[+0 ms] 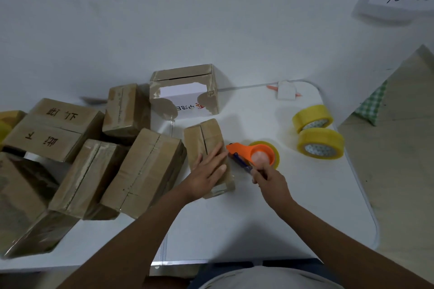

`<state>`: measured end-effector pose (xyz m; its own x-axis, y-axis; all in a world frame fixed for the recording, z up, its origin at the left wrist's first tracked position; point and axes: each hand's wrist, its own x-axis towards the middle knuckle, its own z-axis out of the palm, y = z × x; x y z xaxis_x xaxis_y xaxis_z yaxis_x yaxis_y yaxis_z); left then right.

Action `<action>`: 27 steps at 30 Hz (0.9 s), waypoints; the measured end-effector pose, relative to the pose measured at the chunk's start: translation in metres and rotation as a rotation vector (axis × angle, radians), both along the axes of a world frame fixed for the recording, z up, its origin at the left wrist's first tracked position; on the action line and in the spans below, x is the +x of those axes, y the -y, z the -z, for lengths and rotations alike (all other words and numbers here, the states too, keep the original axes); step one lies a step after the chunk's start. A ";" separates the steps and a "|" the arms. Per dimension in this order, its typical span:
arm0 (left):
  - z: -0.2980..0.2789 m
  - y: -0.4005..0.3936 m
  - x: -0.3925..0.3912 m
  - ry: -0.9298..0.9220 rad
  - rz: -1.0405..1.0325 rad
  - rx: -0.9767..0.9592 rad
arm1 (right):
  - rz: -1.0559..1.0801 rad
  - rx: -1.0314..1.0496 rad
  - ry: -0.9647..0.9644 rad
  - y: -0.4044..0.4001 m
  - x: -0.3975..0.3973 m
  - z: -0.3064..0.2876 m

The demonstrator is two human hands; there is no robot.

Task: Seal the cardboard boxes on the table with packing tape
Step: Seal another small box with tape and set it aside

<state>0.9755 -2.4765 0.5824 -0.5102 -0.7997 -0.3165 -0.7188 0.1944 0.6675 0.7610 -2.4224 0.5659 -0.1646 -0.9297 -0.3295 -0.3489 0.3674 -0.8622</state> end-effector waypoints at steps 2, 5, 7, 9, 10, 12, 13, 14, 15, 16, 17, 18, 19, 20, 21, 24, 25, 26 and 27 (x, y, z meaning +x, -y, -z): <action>0.006 -0.001 0.007 0.081 0.100 -0.088 | 0.000 -0.007 -0.007 -0.002 0.002 0.003; 0.014 -0.002 0.014 0.187 0.197 -0.207 | 0.023 -0.027 -0.004 -0.003 0.006 0.004; 0.017 -0.003 0.014 0.218 0.221 -0.259 | 0.029 -0.039 -0.013 -0.003 0.005 0.004; 0.021 -0.002 0.012 0.253 0.233 -0.296 | 0.025 -0.049 -0.023 -0.003 0.004 0.005; 0.022 -0.002 0.012 0.272 0.239 -0.308 | 0.024 -0.052 -0.026 -0.004 0.003 0.006; 0.024 -0.002 0.010 0.313 0.251 -0.332 | 0.021 -0.049 -0.032 -0.004 0.002 0.008; 0.025 -0.002 0.010 0.339 0.257 -0.346 | 0.017 -0.044 -0.037 -0.004 0.002 0.009; 0.026 -0.004 0.008 0.374 0.261 -0.363 | 0.011 -0.041 -0.042 -0.004 0.002 0.010; 0.026 -0.005 0.006 0.418 0.265 -0.386 | 0.005 -0.045 -0.048 -0.003 0.001 0.011; 0.027 -0.007 0.003 0.467 0.267 -0.414 | 0.000 -0.052 -0.059 -0.003 0.001 0.012; 0.028 -0.010 0.000 0.510 0.267 -0.439 | -0.005 -0.061 -0.073 -0.002 0.001 0.012; 0.028 -0.013 -0.004 0.537 0.259 -0.460 | -0.004 -0.067 -0.084 -0.002 0.001 0.012; 0.029 -0.014 -0.006 0.546 0.247 -0.470 | 0.005 -0.071 -0.086 -0.001 0.001 0.012; 0.030 -0.016 -0.006 0.541 0.233 -0.471 | 0.015 -0.073 -0.081 -0.001 0.002 0.011; 0.030 -0.016 -0.005 0.528 0.220 -0.466 | 0.024 -0.075 -0.074 0.000 0.003 0.011; 0.028 -0.016 0.001 0.477 0.172 -0.464 | 0.020 -0.084 -0.065 0.001 0.006 0.011; 0.027 -0.016 0.001 0.483 0.161 -0.467 | 0.015 -0.086 -0.068 0.001 0.007 0.012; 0.025 -0.016 0.000 0.501 0.160 -0.473 | 0.011 -0.084 -0.074 0.002 0.007 0.013; 0.024 -0.016 -0.002 0.521 0.166 -0.478 | 0.009 -0.079 -0.085 0.003 0.007 0.014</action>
<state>0.9732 -2.4605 0.5584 -0.5153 -0.8364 -0.1869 -0.8558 0.5137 0.0608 0.7677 -2.4256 0.5517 -0.1977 -0.9505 -0.2397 -0.4192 0.3030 -0.8558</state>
